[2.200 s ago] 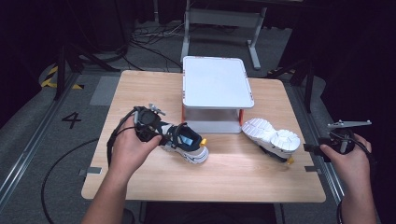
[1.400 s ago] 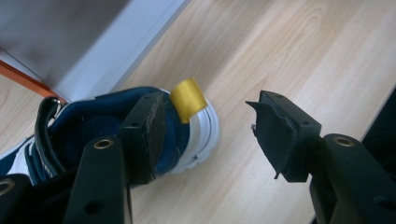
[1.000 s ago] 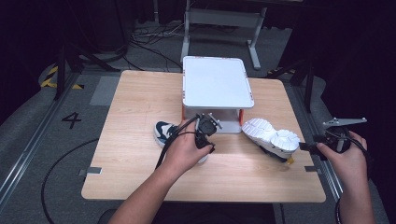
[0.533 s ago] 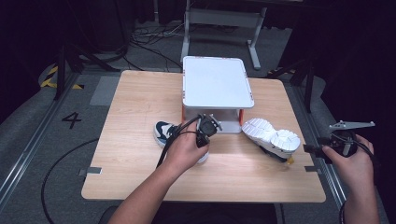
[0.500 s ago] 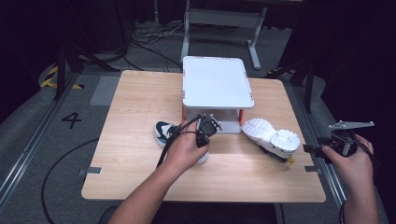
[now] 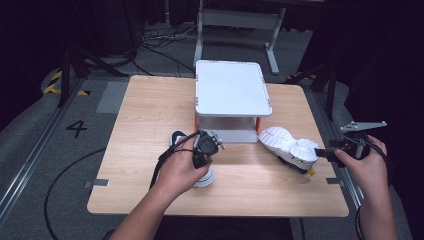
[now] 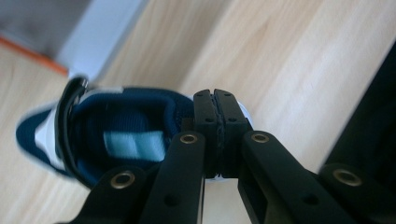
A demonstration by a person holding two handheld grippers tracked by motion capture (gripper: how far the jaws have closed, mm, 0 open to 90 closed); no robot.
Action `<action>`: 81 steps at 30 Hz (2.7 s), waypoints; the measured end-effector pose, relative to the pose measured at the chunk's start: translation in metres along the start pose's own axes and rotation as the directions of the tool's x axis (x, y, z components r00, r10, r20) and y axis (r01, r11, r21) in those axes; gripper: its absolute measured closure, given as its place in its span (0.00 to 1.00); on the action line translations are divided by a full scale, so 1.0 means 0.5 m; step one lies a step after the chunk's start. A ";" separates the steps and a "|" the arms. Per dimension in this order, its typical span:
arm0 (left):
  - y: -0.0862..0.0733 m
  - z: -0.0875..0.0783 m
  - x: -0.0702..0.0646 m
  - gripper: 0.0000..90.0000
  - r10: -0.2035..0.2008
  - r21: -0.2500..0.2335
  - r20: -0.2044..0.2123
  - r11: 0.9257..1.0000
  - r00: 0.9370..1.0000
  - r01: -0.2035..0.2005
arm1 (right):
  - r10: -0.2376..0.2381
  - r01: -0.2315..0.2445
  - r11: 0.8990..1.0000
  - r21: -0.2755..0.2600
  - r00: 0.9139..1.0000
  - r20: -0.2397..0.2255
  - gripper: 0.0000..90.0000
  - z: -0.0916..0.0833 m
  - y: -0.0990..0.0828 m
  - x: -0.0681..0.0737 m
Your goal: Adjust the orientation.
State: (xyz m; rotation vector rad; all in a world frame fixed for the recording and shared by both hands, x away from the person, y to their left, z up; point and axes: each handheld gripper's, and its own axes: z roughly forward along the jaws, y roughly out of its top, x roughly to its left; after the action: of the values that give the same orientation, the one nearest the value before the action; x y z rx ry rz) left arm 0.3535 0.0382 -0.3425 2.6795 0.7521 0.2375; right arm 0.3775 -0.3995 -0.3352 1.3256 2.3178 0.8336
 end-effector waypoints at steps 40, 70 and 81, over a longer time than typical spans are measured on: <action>-0.026 0.038 0.109 0.88 -0.117 -0.023 -0.176 0.993 0.977 0.115 | -0.003 0.003 1.000 0.016 1.000 -0.001 0.31 0.002 -0.016 0.005; 0.154 0.154 0.123 0.68 0.050 -0.058 -0.228 0.996 0.972 -0.065 | 0.019 -0.019 1.000 0.014 1.000 0.010 0.31 -0.006 -0.031 -0.006; 0.100 0.032 0.091 0.41 -0.128 -0.266 -0.224 0.962 0.966 0.066 | 0.003 -0.003 1.000 0.014 1.000 0.005 0.30 0.003 -0.018 -0.001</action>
State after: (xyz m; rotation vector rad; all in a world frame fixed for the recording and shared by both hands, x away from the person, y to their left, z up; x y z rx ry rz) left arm 0.4194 0.0178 -0.3359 2.3861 0.8575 0.5999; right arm 0.3725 -0.4029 -0.3424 1.3362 2.3223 0.8155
